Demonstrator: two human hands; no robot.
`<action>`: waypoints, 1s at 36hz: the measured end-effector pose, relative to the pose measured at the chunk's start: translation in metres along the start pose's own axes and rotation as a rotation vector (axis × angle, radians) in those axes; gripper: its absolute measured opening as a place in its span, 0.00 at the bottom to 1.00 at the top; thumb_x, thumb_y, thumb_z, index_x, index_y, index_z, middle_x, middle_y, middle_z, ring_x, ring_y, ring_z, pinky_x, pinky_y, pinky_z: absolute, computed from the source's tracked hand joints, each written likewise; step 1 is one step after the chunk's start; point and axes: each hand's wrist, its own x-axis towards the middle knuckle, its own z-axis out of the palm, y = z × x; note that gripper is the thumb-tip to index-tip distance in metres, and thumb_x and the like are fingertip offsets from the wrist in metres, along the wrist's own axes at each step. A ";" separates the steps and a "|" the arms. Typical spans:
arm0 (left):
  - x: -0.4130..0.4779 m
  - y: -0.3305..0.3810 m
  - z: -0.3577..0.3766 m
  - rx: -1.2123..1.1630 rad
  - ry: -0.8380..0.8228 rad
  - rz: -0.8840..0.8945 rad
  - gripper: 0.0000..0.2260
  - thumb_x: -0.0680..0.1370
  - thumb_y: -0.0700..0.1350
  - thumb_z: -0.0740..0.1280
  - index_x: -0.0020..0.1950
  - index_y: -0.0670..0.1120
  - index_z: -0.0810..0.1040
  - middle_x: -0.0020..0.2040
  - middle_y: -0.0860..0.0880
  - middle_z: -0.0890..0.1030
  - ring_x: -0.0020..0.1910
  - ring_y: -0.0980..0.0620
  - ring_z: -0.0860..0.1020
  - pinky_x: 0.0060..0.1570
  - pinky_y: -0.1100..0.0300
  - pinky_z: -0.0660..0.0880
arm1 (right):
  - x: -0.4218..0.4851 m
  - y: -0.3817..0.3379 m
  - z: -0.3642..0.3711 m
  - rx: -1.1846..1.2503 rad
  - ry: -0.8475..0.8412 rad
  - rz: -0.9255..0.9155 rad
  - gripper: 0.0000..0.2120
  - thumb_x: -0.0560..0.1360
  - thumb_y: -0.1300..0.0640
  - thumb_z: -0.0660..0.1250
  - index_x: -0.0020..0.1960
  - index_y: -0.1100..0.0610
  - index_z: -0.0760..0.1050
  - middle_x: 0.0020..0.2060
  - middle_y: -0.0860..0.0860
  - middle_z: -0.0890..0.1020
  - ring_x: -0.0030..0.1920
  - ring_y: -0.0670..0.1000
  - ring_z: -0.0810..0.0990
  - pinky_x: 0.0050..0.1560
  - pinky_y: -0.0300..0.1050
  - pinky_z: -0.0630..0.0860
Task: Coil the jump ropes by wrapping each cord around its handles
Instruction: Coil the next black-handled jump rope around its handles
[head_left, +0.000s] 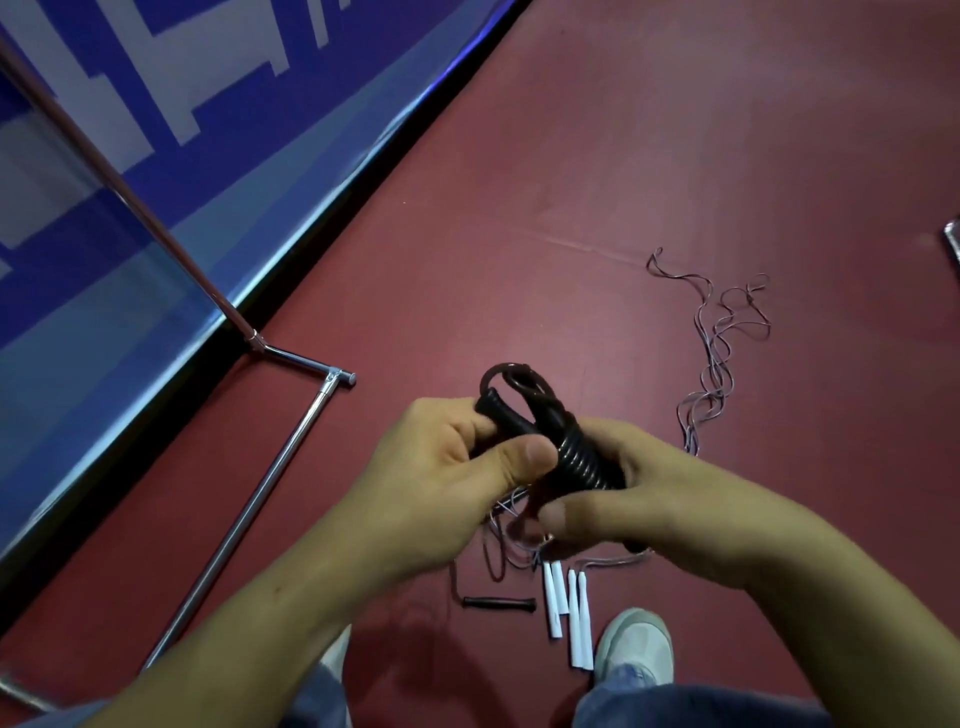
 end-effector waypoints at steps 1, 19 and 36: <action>-0.001 0.002 -0.001 -0.009 -0.034 0.023 0.09 0.76 0.50 0.73 0.45 0.45 0.86 0.34 0.55 0.84 0.33 0.59 0.81 0.35 0.65 0.75 | -0.002 -0.002 -0.001 0.117 -0.082 0.004 0.21 0.70 0.59 0.73 0.62 0.56 0.79 0.48 0.61 0.79 0.50 0.61 0.82 0.51 0.67 0.80; 0.004 0.007 0.005 0.112 -0.042 -0.331 0.19 0.84 0.44 0.64 0.33 0.46 0.77 0.22 0.50 0.76 0.20 0.52 0.72 0.28 0.58 0.70 | 0.003 0.004 0.005 -0.332 0.407 -0.189 0.17 0.74 0.65 0.75 0.56 0.48 0.77 0.38 0.57 0.83 0.26 0.51 0.79 0.23 0.36 0.70; 0.003 0.016 0.017 0.115 0.062 -0.308 0.22 0.76 0.61 0.71 0.29 0.47 0.80 0.23 0.52 0.77 0.21 0.57 0.68 0.27 0.63 0.65 | 0.011 0.019 0.006 -0.771 0.652 -0.299 0.13 0.74 0.52 0.72 0.49 0.47 0.67 0.33 0.49 0.80 0.34 0.57 0.76 0.33 0.54 0.75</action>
